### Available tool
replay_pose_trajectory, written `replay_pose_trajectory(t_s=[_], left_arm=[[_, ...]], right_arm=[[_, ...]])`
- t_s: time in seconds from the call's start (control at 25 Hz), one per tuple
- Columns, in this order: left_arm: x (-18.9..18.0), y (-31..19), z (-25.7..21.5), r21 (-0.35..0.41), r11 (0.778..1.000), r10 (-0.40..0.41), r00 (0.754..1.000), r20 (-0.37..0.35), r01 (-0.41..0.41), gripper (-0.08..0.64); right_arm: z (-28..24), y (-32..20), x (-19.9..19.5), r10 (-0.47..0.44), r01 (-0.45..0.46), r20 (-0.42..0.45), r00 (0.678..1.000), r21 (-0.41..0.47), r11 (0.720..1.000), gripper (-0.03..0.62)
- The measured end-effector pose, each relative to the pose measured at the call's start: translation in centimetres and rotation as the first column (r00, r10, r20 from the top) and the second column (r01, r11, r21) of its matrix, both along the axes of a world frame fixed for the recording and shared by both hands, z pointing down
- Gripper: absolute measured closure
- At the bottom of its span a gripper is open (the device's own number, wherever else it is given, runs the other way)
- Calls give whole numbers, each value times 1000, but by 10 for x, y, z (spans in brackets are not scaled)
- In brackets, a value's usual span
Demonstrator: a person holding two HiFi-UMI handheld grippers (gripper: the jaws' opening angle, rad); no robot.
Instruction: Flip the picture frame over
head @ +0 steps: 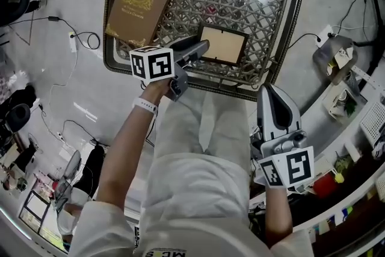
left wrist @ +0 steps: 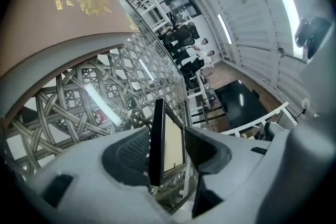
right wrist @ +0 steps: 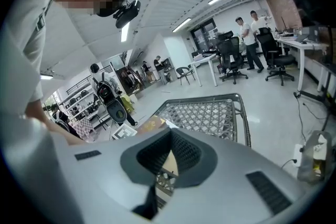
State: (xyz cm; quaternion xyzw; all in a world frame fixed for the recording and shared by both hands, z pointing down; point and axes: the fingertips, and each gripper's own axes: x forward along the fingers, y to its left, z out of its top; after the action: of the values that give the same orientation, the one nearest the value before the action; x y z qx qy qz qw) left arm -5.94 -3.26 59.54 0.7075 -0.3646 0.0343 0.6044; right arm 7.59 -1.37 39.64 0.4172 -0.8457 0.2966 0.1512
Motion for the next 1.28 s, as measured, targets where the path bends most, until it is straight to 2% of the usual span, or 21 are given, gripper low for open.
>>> replay_pose_trajectory(t_s=[0.16,0.36,0.56,0.8,0.92,1.08,1.16,1.28], left_arm=[[-7,-1,9,-17,999,-42,998,44,42,348],[-6,0,10,-19,999,-46,997,62,47,348],[-15,2,10,-18,998,-62,991,123,64,348],[-15,9,-14,13,1000,-7,980,201,4,354],[-15,14,-33,53,998,29,961,275,-45,392],[-22,20,-66,108,990,44,913,406,-96,500],[-23,22,-87,139,984,43,897,440,-116,517],[-24,26,-119,182,975,30,889,457,-127,520]], right_arm=[[0,3,1,6,-6,2,1000,-2,1000,575],[0,4,2,10,-10,0,1000,1,1000,575],[-7,5,1,7,-7,-4,1000,14,1000,575],[-32,3,2,18,-18,-7,1000,56,998,575],[-48,1,1,20,-19,-13,1000,84,996,575],[-72,2,0,26,-25,-10,1000,114,993,575],[-84,3,2,33,-32,-9,999,128,991,575],[-96,5,5,44,-39,-30,999,138,990,575]])
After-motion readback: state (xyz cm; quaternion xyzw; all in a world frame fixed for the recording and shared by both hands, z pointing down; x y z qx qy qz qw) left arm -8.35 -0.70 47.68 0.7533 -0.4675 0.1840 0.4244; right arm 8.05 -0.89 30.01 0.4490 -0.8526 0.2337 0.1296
